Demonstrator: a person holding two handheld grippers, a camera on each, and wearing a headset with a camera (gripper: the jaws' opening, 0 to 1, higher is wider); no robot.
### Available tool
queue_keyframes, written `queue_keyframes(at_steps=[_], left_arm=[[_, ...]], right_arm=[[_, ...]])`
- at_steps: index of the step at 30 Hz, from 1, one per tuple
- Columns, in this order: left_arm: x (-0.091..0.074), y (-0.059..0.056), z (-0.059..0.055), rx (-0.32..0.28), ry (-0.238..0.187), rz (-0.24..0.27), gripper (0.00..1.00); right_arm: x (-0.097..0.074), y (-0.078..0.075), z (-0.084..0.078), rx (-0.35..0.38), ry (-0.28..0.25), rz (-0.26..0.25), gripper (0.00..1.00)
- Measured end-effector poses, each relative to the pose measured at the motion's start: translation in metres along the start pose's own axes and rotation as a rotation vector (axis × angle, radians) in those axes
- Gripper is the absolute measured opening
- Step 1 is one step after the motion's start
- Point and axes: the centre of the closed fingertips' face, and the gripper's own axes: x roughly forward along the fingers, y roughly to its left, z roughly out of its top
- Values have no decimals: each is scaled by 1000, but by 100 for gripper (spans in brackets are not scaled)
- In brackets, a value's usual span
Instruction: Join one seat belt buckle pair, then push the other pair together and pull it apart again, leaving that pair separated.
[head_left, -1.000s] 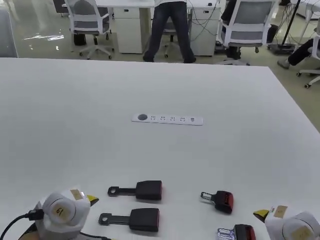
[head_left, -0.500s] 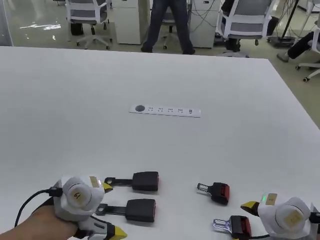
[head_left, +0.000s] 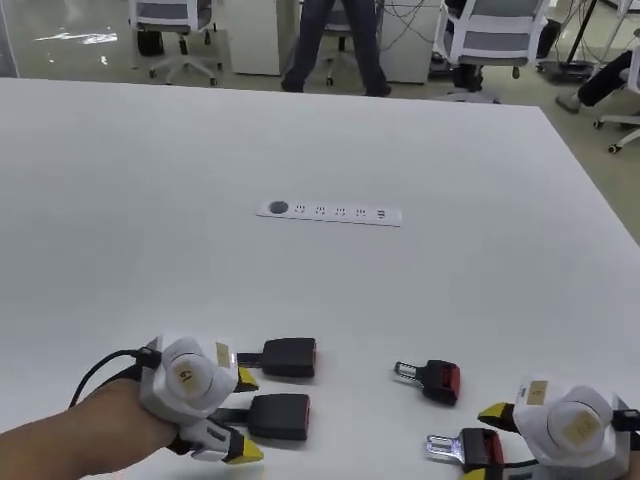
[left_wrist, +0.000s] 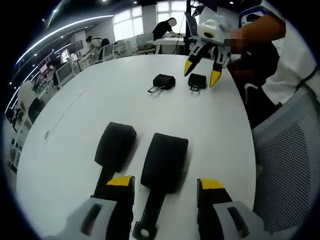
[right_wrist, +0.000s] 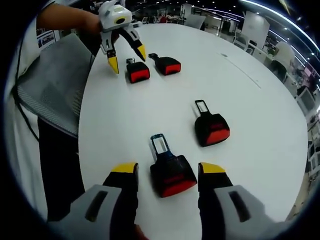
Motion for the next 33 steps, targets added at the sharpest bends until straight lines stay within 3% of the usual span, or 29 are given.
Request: queue_keyframes(at_steps=[10, 16, 22, 28, 33], left_arm=[[9, 5, 1, 87, 48, -64, 47], [14, 0, -1, 159, 106, -109, 42], [14, -1, 4, 166, 106, -125, 38], [15, -4, 0, 161, 114, -166, 34], [15, -6, 0, 148, 103, -142, 34]], right_arm=[[2, -3, -12, -38, 54, 51, 45], [5, -4, -16, -70, 82, 86, 44], [4, -4, -15, -89, 93, 112, 40], [4, -5, -16, -107, 93, 123, 35], [3, -3, -16, -110, 102, 124, 35]])
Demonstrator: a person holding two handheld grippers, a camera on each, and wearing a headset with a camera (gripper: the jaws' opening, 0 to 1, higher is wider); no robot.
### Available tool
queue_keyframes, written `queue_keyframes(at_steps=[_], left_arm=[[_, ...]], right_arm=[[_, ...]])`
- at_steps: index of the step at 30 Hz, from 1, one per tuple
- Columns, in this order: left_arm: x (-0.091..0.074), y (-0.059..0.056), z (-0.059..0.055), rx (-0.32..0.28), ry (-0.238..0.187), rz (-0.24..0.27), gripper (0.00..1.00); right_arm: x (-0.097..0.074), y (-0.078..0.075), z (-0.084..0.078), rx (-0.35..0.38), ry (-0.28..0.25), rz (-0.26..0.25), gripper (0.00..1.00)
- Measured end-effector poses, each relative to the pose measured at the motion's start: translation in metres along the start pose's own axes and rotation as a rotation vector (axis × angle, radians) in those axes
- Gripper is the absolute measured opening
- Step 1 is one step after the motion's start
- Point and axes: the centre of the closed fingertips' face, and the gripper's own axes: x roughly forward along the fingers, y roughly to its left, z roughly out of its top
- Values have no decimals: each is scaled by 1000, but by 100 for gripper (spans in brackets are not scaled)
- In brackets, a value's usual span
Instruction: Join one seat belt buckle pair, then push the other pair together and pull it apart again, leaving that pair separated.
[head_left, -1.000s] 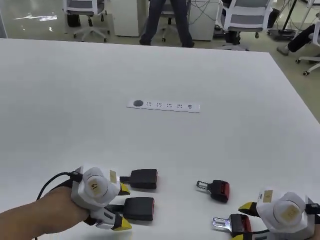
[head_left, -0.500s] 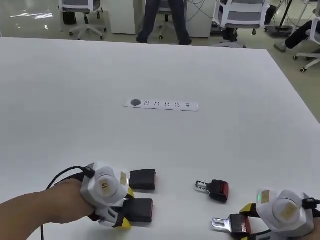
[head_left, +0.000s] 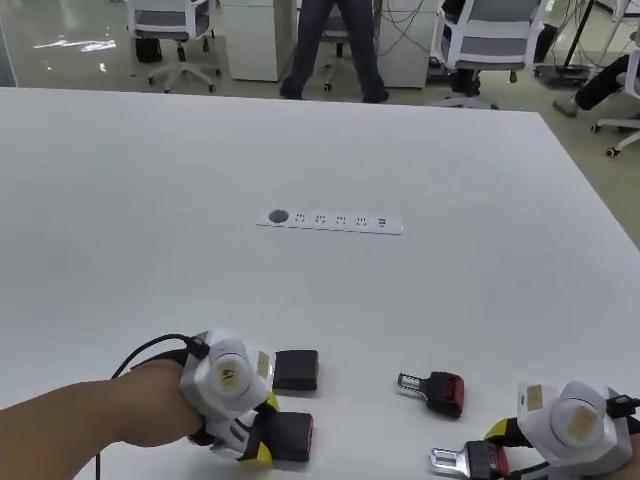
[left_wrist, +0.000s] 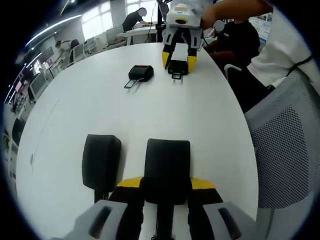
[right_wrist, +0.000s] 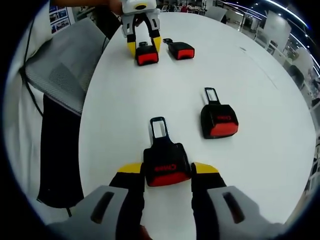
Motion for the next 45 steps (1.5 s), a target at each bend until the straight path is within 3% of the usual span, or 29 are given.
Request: queue_keyframes(at_steps=[14, 17, 24, 45], left_arm=[[1, -1, 1, -12, 9, 5, 33], [2, -1, 0, -13, 14, 4, 33], [3, -2, 2, -16, 10, 4, 33], [4, -3, 1, -27, 11, 4, 33]], right_arm=[[2, 0, -1, 13, 9, -8, 35], [4, 2, 1, 37, 31, -24, 35], [7, 2, 8, 50, 26, -42, 35], [49, 14, 85, 18, -85, -20, 35]])
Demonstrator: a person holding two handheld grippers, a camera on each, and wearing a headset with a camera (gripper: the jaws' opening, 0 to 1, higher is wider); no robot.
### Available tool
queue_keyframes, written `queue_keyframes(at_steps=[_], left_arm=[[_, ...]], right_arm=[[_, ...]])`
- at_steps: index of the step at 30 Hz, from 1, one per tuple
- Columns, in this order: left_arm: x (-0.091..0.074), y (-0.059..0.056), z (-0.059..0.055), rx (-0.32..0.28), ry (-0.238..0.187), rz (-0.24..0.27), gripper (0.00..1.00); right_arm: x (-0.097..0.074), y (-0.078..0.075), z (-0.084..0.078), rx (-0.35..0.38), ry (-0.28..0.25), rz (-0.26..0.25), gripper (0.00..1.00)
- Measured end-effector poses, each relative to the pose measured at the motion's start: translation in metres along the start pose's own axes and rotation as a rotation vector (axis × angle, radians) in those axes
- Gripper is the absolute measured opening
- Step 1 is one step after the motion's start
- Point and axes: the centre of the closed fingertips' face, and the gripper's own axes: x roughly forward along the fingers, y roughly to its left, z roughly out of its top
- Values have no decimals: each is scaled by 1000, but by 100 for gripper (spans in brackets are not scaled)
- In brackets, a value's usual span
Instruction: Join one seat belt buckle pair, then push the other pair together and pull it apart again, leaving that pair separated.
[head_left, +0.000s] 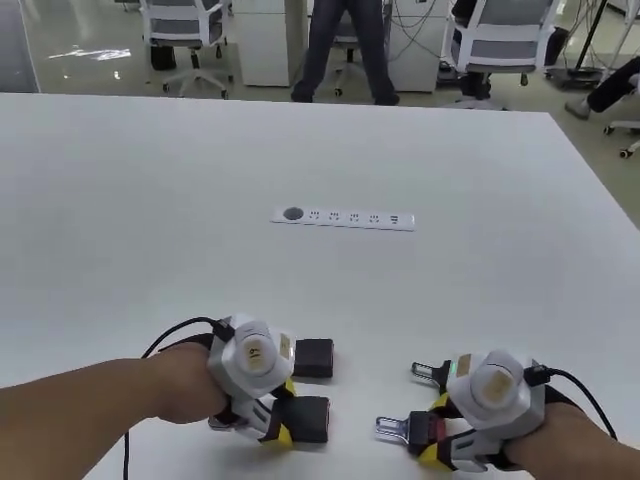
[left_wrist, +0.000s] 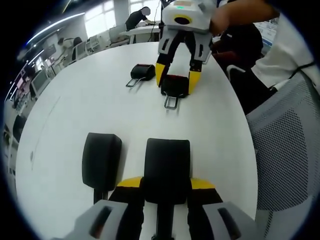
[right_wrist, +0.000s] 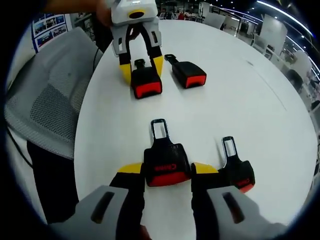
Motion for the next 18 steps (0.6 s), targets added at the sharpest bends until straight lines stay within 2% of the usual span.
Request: queue_keyframes(at_steps=[4, 7, 10, 18], left_arm=[[0, 0, 1, 1, 3, 1, 33], [-1, 0, 0, -1, 1, 2, 33], [0, 1, 0, -5, 1, 5, 33], [-1, 1, 1, -8, 4, 7, 33]], right_arm=[[8, 4, 13, -11, -8, 5, 35], [18, 8, 26, -46, -10, 16, 34], [26, 6, 37, -38, -15, 13, 34], [28, 11, 42, -50, 1, 13, 34]])
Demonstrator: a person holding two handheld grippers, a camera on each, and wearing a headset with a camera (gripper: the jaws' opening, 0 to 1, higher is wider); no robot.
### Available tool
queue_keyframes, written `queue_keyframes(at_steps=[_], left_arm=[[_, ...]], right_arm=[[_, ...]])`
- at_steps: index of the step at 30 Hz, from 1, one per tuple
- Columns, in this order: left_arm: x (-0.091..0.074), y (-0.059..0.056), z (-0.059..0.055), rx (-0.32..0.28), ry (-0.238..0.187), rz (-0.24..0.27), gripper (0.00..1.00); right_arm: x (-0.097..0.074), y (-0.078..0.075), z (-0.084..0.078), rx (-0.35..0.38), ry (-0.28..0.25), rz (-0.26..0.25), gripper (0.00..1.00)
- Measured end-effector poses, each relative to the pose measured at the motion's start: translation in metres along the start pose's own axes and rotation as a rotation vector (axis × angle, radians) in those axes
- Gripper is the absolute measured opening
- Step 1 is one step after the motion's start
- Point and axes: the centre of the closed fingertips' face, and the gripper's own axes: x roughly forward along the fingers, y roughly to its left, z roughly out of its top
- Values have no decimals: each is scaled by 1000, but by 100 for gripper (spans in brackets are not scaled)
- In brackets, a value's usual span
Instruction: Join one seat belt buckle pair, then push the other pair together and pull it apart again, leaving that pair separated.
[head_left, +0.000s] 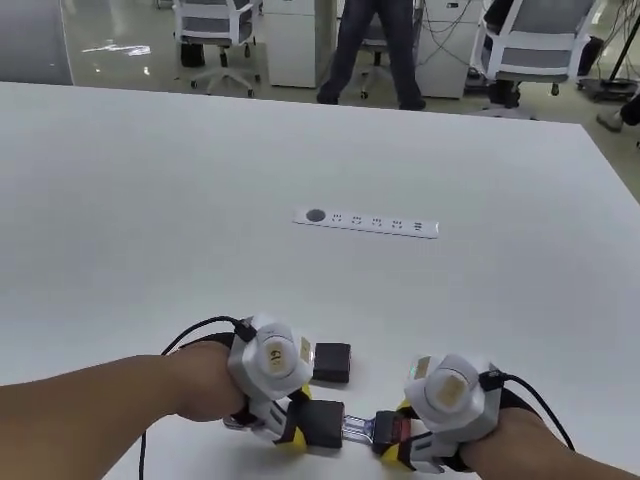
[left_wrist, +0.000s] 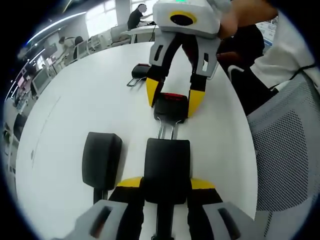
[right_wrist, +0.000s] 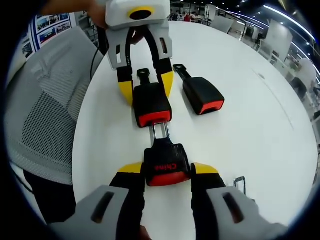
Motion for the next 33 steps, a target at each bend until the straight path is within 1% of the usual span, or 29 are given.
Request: queue_keyframes(at_steps=[6, 10, 13, 15, 18, 21, 24, 27, 31, 33], left_arm=[[1, 1, 1, -4, 7, 3, 33], [2, 3, 0, 1, 17, 3, 33], [2, 3, -2, 9, 18, -2, 33], [3, 3, -1, 12, 17, -5, 33], [3, 3, 0, 14, 21, -7, 33], [2, 2, 0, 23, 30, -8, 33], [2, 3, -1, 35, 35, -14, 32], [3, 4, -2, 30, 38, -13, 32], [2, 2, -1, 19, 24, -9, 32], [2, 2, -1, 16, 22, -7, 32]], right_arm=[[1, -1, 2, -25, -10, 1, 34], [3, 4, 9, -57, -19, 6, 34], [6, 4, 13, -54, -30, 10, 34], [6, 1, 11, -55, -29, 18, 34], [5, 2, 11, -52, -40, 29, 33], [6, 3, 12, -75, -46, 37, 33], [7, 4, 13, -65, -58, 41, 32], [7, 4, 15, -47, -76, 42, 32], [8, 6, 18, -35, -92, 39, 32], [11, 8, 23, -22, -102, 46, 32]])
